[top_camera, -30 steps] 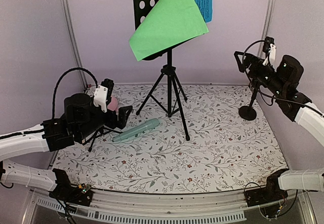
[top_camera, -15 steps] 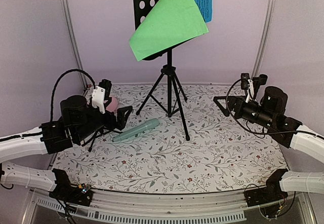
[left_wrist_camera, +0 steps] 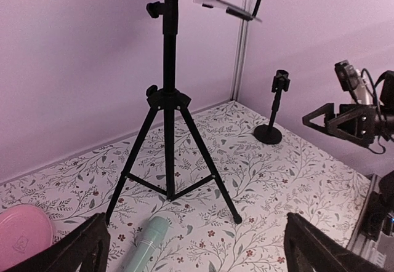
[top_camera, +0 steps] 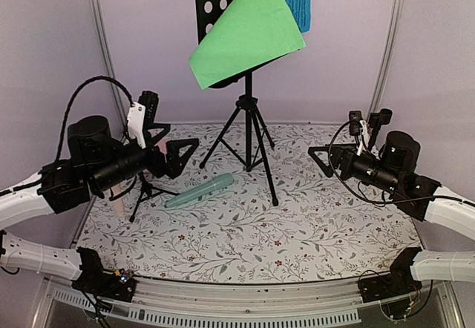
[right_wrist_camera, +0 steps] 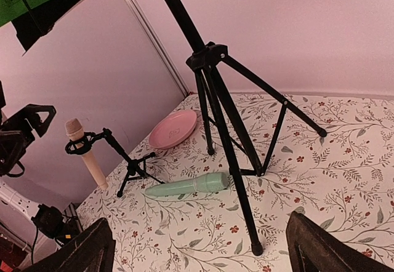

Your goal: Pack up the instrument practice props

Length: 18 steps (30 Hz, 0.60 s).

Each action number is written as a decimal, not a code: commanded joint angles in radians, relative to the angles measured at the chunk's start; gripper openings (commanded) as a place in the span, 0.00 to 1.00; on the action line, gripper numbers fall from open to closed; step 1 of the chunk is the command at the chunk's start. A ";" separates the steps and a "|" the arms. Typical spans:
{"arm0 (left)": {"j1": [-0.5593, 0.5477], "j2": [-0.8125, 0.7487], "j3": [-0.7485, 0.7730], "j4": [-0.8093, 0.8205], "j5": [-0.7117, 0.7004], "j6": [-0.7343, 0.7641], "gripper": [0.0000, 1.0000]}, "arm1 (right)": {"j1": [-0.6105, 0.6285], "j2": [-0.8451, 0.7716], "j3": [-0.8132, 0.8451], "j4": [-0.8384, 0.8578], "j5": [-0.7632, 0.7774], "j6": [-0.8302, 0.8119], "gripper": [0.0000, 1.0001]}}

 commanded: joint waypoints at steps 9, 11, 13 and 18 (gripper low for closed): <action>-0.139 0.076 0.447 -0.481 -0.443 -0.159 0.99 | 0.008 -0.011 -0.020 0.017 0.030 -0.026 0.98; -0.152 0.066 0.468 -0.576 -0.541 -0.222 0.99 | 0.008 0.001 -0.020 0.017 0.028 -0.025 0.98; -0.161 0.056 0.478 -0.657 -0.600 -0.304 0.99 | 0.008 0.010 -0.017 0.017 0.020 -0.025 0.98; -0.211 0.113 0.503 -0.970 -0.707 -0.700 0.99 | 0.008 0.024 -0.014 0.014 0.019 -0.028 0.98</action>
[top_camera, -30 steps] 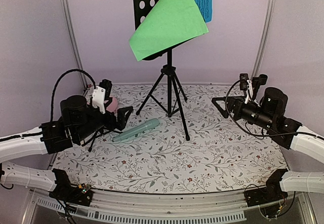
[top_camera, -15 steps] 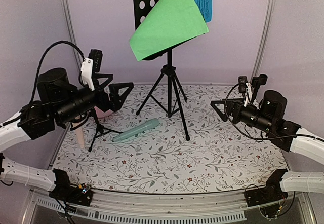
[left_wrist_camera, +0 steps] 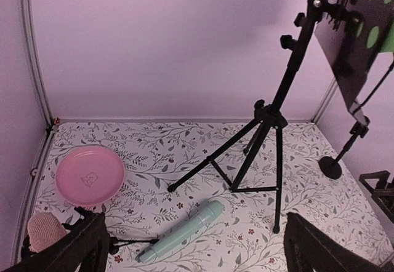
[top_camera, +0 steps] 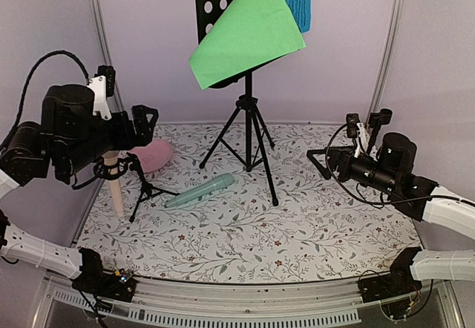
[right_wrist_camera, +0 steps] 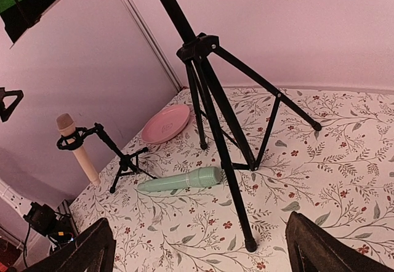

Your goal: Pack up the instrument practice props

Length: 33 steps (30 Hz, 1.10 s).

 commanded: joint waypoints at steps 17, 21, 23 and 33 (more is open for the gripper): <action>-0.189 0.548 -0.217 -0.664 -0.205 -1.180 0.99 | 0.009 0.006 0.003 -0.001 0.005 -0.016 0.98; -0.125 0.527 -0.237 -0.617 -0.180 -1.059 0.99 | 0.010 0.028 0.008 0.000 0.002 -0.018 0.98; -0.095 0.486 -0.254 -0.486 -0.141 -0.896 0.99 | 0.010 0.036 0.009 -0.001 0.000 -0.019 0.98; 0.029 0.419 -0.377 -0.316 -0.089 -0.783 0.94 | 0.010 0.027 0.013 -0.005 -0.015 -0.017 0.98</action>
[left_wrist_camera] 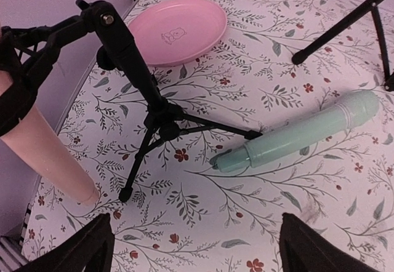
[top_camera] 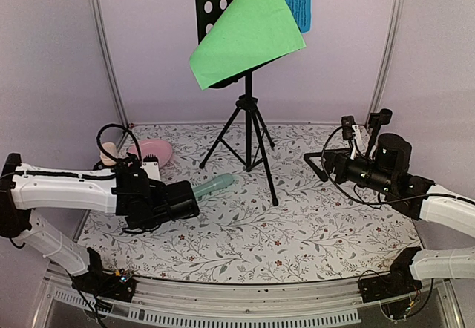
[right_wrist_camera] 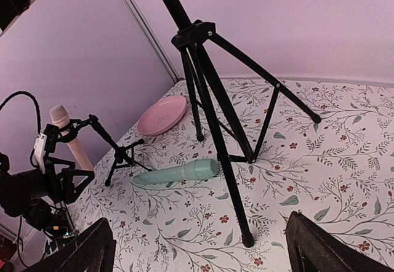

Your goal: Pack up the instrument practice props

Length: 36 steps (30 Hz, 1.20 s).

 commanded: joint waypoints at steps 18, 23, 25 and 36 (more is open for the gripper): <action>0.421 -0.032 -0.285 0.807 0.104 0.610 0.74 | 0.007 -0.007 0.016 -0.010 -0.013 -0.009 0.98; 0.493 -0.034 -0.305 0.888 0.117 0.671 0.70 | 0.006 0.003 0.017 -0.009 -0.007 -0.012 0.98; 0.514 -0.035 -0.321 0.944 0.152 0.714 0.68 | 0.006 0.008 0.018 -0.009 -0.008 -0.012 0.98; 0.561 0.005 -0.339 1.077 0.176 0.817 0.49 | 0.006 0.021 0.020 -0.006 -0.011 -0.012 0.98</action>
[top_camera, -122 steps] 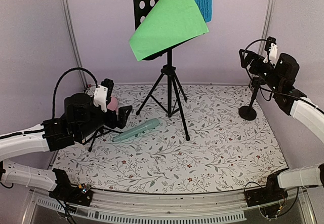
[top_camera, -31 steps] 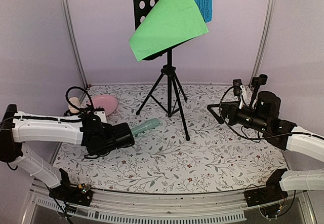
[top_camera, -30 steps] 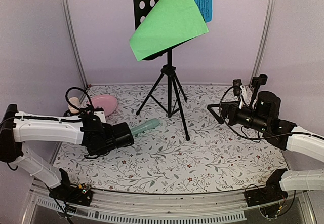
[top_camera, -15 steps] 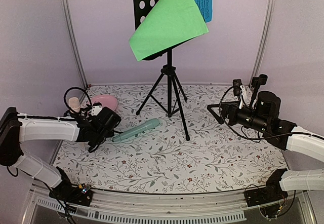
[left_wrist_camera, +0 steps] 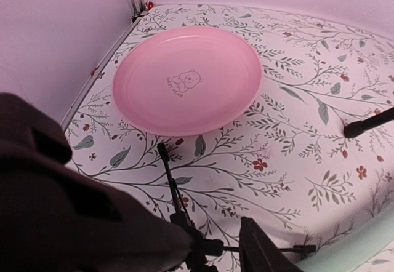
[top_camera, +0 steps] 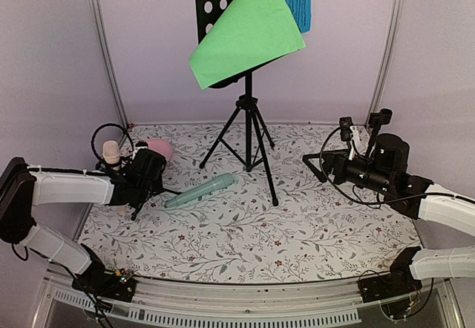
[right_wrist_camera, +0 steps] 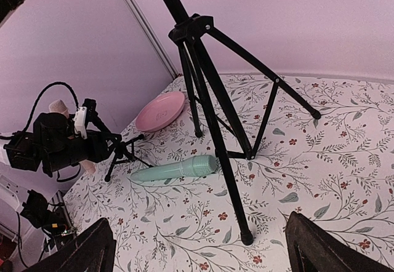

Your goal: Pack up the instrument practice props

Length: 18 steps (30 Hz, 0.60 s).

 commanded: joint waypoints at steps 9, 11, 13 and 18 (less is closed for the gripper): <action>0.023 0.034 -0.041 0.154 -0.015 0.070 0.35 | 0.006 0.006 0.019 -0.004 -0.013 -0.009 0.98; 0.024 0.030 -0.052 0.182 -0.013 0.084 0.32 | 0.005 0.006 0.020 -0.004 -0.014 -0.009 0.98; 0.025 0.033 -0.056 0.197 -0.010 0.097 0.30 | 0.005 0.008 0.020 -0.004 -0.013 -0.009 0.98; 0.025 0.018 -0.036 0.172 -0.005 0.109 0.26 | 0.005 0.009 0.019 -0.004 -0.011 -0.012 0.98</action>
